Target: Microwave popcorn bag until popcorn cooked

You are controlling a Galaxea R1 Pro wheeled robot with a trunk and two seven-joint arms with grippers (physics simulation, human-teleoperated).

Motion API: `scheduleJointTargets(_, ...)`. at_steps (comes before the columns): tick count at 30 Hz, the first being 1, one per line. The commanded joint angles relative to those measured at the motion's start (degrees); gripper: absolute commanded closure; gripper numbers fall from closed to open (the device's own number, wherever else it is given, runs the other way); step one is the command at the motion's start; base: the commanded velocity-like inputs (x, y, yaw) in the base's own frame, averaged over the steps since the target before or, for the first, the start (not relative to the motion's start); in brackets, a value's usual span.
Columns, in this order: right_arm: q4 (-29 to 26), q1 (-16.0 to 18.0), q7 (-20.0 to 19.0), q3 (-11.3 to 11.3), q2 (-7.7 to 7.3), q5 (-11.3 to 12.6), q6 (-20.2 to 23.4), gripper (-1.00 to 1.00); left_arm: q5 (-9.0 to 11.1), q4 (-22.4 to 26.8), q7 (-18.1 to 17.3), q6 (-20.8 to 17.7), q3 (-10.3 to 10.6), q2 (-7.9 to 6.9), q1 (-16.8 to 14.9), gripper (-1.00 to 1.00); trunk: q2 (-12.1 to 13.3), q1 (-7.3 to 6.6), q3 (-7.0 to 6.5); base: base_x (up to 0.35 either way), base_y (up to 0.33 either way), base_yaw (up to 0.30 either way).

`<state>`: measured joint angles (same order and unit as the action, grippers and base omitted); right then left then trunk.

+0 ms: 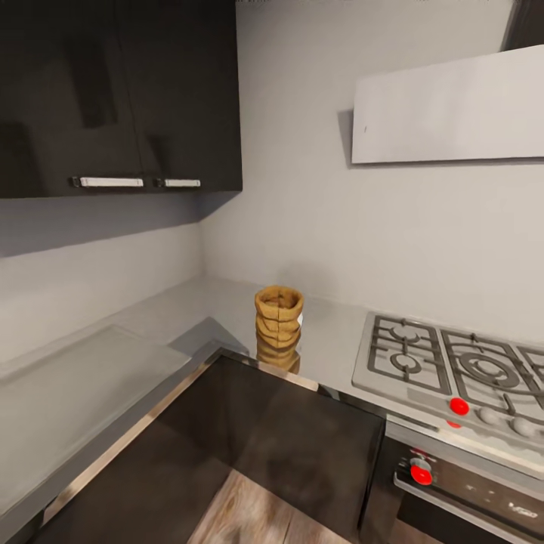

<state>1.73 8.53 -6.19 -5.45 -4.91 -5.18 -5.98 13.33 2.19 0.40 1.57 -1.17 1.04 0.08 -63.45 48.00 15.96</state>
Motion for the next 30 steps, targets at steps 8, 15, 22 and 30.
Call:
scheduleJointTargets(8, 0.18, 0.08, -0.22, -0.53, 0.03, -0.37, 0.05, -1.00, 0.39, 0.06, 0.04, 0.10, -0.23, 0.10, 0.01, -1.00, 0.77, -0.44, -0.31, 0.000, 0.000, 0.000)
scheduleJointTargets(15, 0.18, 0.08, -0.22, -0.50, -0.24, -0.44, -0.17, -1.00, 0.38, 0.09, 0.04, 0.10, -0.23, 0.10, 0.01, -1.00, 0.77, -0.44, 0.16, 0.000, 0.000, 0.000)
scheduleJointTargets(22, 0.19, 0.08, -0.22, -0.48, -0.13, -0.45, -0.17, -1.00, 0.38, 0.07, 0.04, 0.10, -0.15, 0.09, 0.01, -1.00, 0.77, -0.44, 0.78, 0.000, 0.000, 0.000)
scheduleJointTargets(30, 0.17, 0.08, -0.22, -0.53, -0.18, -0.45, -0.17, -1.00, 0.38, 0.09, 0.04, 0.10, -0.15, 0.07, 0.01, -1.00, 0.77, -0.44, 1.42, 0.000, 0.000, 0.000)
